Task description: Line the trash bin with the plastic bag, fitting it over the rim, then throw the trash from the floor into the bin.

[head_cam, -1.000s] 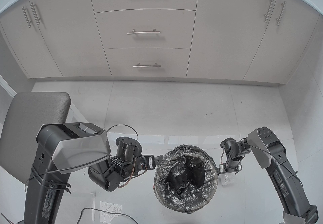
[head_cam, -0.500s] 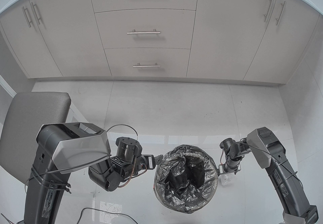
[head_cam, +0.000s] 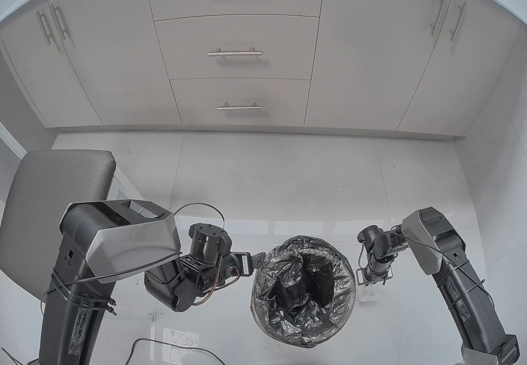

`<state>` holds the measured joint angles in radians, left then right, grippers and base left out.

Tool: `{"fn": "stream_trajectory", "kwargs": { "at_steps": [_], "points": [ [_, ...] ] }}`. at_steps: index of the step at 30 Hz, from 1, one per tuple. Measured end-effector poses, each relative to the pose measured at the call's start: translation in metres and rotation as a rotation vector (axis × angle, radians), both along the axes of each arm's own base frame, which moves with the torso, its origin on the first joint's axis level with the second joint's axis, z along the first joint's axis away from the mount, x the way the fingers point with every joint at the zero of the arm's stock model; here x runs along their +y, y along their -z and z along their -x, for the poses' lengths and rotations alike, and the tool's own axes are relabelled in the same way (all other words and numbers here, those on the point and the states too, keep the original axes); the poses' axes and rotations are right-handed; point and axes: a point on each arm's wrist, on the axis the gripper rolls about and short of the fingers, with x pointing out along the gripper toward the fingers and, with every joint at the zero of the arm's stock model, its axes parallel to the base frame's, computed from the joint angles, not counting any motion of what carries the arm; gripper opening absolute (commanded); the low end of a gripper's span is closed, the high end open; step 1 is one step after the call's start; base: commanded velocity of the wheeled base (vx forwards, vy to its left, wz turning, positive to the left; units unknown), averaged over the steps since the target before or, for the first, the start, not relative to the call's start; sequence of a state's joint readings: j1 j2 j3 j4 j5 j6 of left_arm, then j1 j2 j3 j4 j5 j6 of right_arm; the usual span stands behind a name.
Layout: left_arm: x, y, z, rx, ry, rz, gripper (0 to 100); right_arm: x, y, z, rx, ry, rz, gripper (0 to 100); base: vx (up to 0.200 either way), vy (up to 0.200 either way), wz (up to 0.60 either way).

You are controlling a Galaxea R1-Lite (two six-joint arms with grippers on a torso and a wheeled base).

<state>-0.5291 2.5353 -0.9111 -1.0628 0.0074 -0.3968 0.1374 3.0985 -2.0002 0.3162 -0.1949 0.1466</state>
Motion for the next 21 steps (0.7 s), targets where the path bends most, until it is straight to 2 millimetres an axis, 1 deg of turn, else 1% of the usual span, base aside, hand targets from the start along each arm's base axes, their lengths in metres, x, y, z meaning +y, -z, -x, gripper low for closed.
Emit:
{"fn": "stream_trajectory", "kwargs": {
  "at_steps": [6,10,13,15,16,17,18,21],
  "points": [
    [0.0,0.0,-0.001,-0.001,-0.001,0.003,100,0.0,0.0,0.003,0.021,0.022,0.043,0,0.0,0.0,0.0],
    [0.001,0.0,-0.001,0.001,-0.003,0.003,100,-0.003,-0.001,0.016,0.152,0.024,0.072,0,0.0,0.0,0.0],
    [0.0,0.0,-0.001,-0.003,-0.003,0.006,100,-0.006,-0.011,0.029,0.292,0.037,0.092,0,0.0,0.0,0.0],
    [0.0,-0.001,0.0,-0.008,-0.002,0.009,100,-0.007,-0.024,0.031,0.343,0.047,0.099,0,0.0,0.0,0.0],
    [0.0,-0.001,0.0,-0.011,-0.002,0.011,100,-0.007,-0.034,0.03,0.352,0.051,0.099,0,0.0,0.0,0.0],
    [0.001,-0.001,0.0,-0.014,-0.003,0.013,100,-0.006,-0.049,0.028,0.346,0.056,0.097,0,0.0,0.0,0.0],
    [0.001,-0.002,0.0,-0.015,-0.004,0.014,100,-0.006,-0.059,0.025,0.332,0.059,0.094,0,0.0,0.0,0.0],
    [0.003,-0.006,0.002,-0.025,-0.006,0.021,100,-0.004,-0.104,0.015,0.26,0.067,0.08,0,0.0,0.0,0.0]
  ]
}}
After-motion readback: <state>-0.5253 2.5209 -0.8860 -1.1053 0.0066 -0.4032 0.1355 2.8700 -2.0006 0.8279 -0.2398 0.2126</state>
